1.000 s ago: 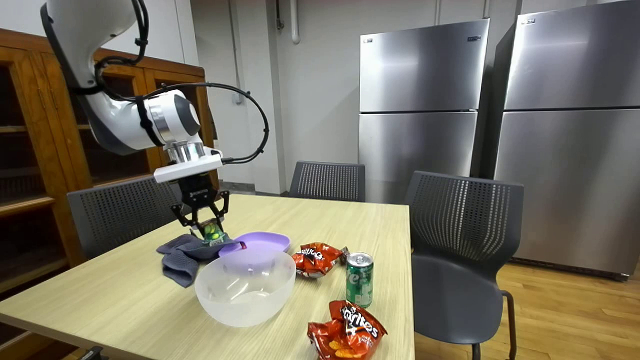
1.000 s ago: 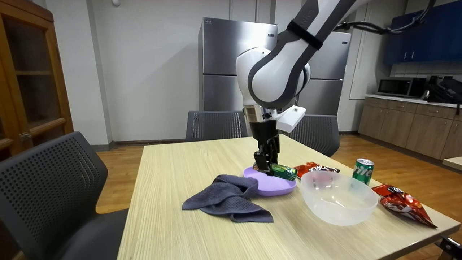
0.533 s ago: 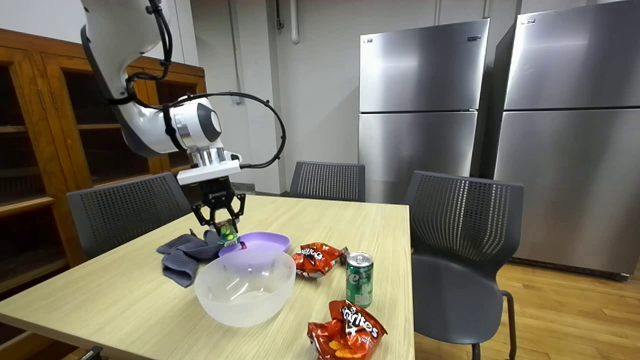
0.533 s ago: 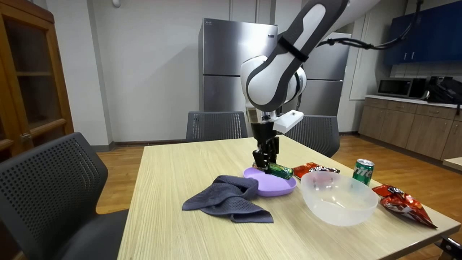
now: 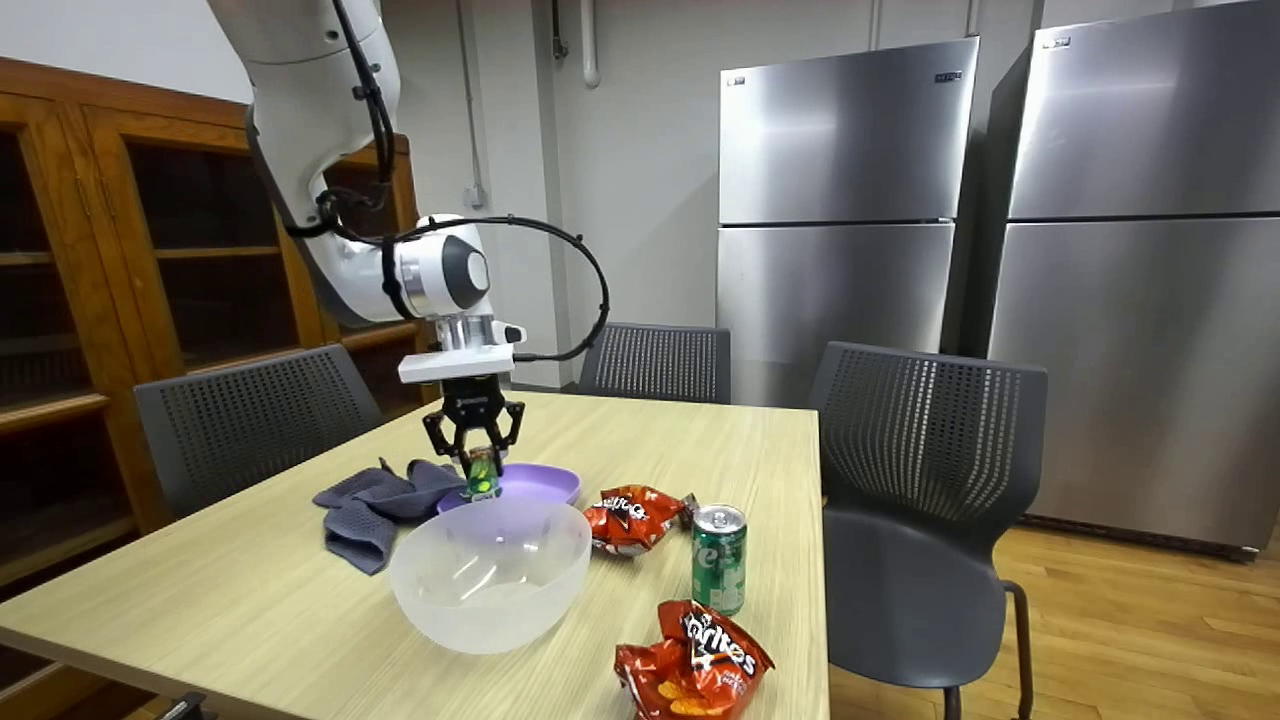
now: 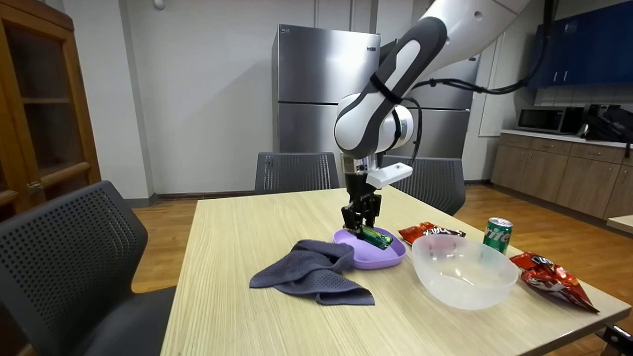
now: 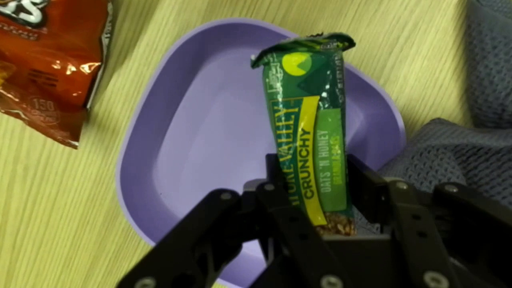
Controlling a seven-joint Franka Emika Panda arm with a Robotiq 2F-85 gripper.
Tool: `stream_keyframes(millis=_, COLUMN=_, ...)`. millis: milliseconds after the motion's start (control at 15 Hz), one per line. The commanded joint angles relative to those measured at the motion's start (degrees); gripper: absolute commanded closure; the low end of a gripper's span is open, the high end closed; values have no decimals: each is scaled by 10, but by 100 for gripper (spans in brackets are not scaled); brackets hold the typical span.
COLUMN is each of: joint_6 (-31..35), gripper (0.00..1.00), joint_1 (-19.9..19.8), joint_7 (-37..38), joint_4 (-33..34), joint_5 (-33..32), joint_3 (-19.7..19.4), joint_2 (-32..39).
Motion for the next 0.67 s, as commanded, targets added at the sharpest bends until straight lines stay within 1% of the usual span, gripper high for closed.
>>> stream_keyframes(millis=0, joint_6=-23, gripper=83, joint_1=-7, joint_7=2, joint_4=65, joint_5=36, joint_3=7, joint_2=46)
stream_keyframes(millis=333, joint_6=-22, gripper=83, joint_1=-8, joint_7=8, joint_4=116, joint_5=72, joint_3=10, joint_2=88)
stream_keyframes(millis=533, joint_6=-25, gripper=83, joint_1=-5, joint_7=9, joint_4=138, joint_5=79, joint_3=9, joint_2=102)
stream_keyframes(millis=600, joint_6=-26, gripper=75, joint_1=-2, joint_7=11, joint_4=140, joint_5=77, joint_3=7, joint_2=102)
